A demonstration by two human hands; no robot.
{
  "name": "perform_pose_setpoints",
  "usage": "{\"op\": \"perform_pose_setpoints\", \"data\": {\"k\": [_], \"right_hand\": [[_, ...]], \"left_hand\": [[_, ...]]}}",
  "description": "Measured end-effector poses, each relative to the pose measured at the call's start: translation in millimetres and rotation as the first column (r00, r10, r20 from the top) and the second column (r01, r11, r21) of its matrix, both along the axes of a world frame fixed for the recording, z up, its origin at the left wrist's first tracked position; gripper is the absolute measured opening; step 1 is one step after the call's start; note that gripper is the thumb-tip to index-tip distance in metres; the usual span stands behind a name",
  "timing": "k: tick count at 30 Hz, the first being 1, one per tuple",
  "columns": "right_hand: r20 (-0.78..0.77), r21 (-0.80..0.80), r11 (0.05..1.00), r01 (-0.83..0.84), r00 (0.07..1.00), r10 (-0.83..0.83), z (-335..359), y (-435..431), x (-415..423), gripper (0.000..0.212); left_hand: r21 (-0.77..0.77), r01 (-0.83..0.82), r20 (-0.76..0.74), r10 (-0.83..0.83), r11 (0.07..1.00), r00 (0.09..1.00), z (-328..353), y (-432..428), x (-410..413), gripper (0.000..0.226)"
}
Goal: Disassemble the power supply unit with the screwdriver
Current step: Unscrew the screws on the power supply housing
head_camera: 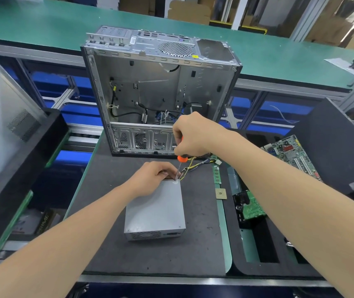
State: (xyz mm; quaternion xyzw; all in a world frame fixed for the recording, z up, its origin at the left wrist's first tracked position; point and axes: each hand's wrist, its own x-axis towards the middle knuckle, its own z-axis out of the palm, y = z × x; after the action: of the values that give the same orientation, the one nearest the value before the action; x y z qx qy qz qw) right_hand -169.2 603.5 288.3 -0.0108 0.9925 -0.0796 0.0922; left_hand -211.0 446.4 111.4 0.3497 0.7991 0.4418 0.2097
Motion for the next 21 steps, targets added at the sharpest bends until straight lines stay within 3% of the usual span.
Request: {"op": "perform_pose_setpoints", "data": {"k": [3,6,10,12,14,18,21], "right_hand": [[0.011,0.024,0.999,-0.045,0.999,0.045,1.6,1.1,-1.2,0.009],[0.077,0.057,0.979,-0.197,0.978,0.192,8.1,2.8,-0.6,0.013],[0.087,0.084,0.955,-0.284,0.957,0.277,11.8,-3.2,-2.2,0.015],[0.090,0.098,0.949,-0.300,0.952,0.292,11.4,-8.1,-2.5,0.011],[0.076,0.110,0.959,-0.262,0.964,0.255,10.7,-10.2,-4.0,0.008],[-0.118,0.194,0.978,0.072,0.992,-0.050,2.6,-12.7,-6.4,0.048],[-0.060,0.153,0.979,0.138,0.990,-0.130,-5.5,-16.7,-10.8,0.044]], "left_hand": [[0.005,0.005,0.001,-0.005,1.000,1.000,-1.0,-0.9,-0.5,0.052],[0.026,0.006,0.033,-0.007,1.000,0.999,-1.3,-0.7,-1.5,0.042],[0.187,0.033,0.193,-0.070,0.982,0.979,8.5,8.3,-1.0,0.038],[0.211,0.061,0.172,-0.099,0.976,0.980,13.4,15.3,-3.0,0.030],[0.186,0.072,0.106,-0.093,0.980,0.990,14.1,19.7,-5.5,0.023],[0.203,0.048,0.132,-0.076,0.978,0.988,9.7,21.0,-6.7,0.022],[0.189,0.071,0.107,-0.092,0.979,0.990,8.0,21.5,-8.5,0.023]]}}
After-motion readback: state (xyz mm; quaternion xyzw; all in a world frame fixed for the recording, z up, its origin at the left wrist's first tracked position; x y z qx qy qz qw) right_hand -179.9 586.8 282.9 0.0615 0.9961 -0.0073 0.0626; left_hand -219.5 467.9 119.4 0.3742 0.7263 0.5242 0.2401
